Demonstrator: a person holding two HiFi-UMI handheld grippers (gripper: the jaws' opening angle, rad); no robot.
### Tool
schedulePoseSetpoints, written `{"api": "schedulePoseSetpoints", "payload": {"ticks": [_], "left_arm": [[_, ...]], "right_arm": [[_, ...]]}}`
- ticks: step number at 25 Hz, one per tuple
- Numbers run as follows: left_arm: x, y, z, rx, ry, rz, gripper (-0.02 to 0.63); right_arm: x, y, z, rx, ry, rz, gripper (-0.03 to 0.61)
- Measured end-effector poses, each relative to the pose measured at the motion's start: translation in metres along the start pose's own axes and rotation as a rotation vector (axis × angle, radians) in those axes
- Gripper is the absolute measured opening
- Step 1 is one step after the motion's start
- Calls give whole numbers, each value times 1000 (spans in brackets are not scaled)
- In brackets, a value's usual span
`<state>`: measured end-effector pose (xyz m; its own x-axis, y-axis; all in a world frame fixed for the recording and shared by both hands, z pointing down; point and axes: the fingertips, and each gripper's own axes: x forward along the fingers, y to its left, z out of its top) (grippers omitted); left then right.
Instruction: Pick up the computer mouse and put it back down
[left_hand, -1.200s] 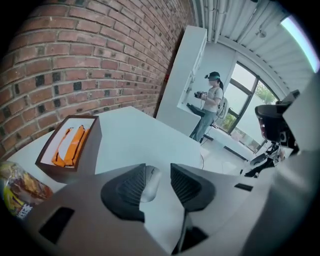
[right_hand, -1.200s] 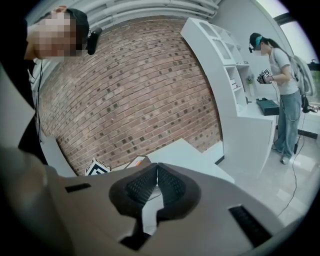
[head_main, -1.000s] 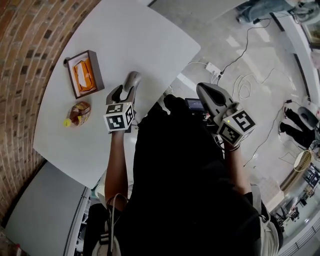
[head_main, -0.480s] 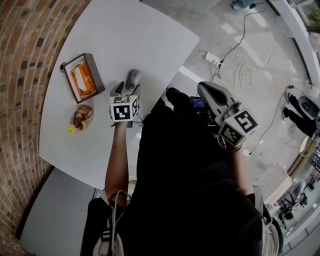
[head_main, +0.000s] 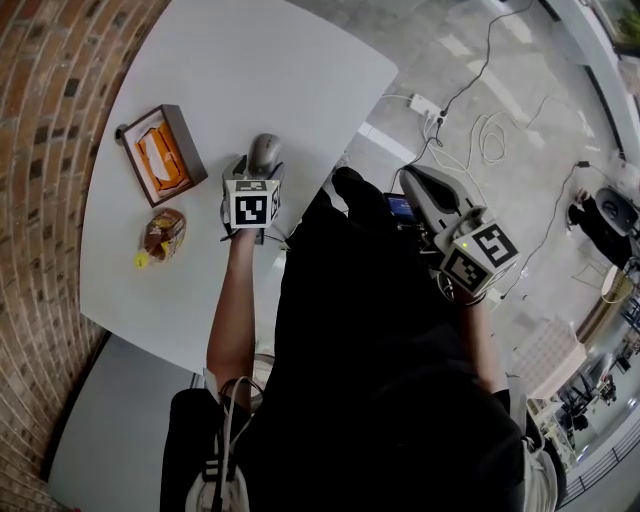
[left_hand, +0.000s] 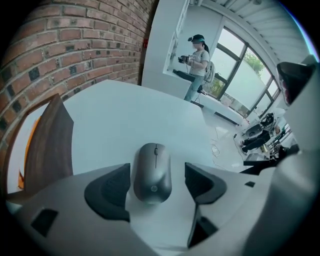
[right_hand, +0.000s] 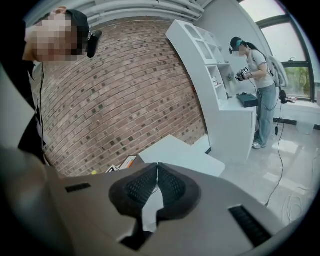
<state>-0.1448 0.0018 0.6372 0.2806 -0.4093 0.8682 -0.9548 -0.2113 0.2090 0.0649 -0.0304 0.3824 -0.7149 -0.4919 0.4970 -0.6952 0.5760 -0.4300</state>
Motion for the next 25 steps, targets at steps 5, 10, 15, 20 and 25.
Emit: {"api": "schedulePoseSetpoints", "payload": {"ticks": [5, 10, 15, 20, 25], "left_arm": [[15, 1, -5, 8, 44, 19, 337], [23, 4, -4, 36, 71, 40, 337], [30, 3, -2, 78, 117, 39, 336], [32, 1, -1, 76, 125, 55, 336], [35, 7, -2, 120, 155, 100, 336]], "right_arm": [[-4, -4, -1, 4, -2, -9, 18], [-6, -5, -3, 9, -1, -13, 18], [-8, -7, -5, 14, -1, -13, 17], [-14, -11, -3, 20, -13, -25, 18], [-18, -14, -4, 24, -18, -29, 17]]}}
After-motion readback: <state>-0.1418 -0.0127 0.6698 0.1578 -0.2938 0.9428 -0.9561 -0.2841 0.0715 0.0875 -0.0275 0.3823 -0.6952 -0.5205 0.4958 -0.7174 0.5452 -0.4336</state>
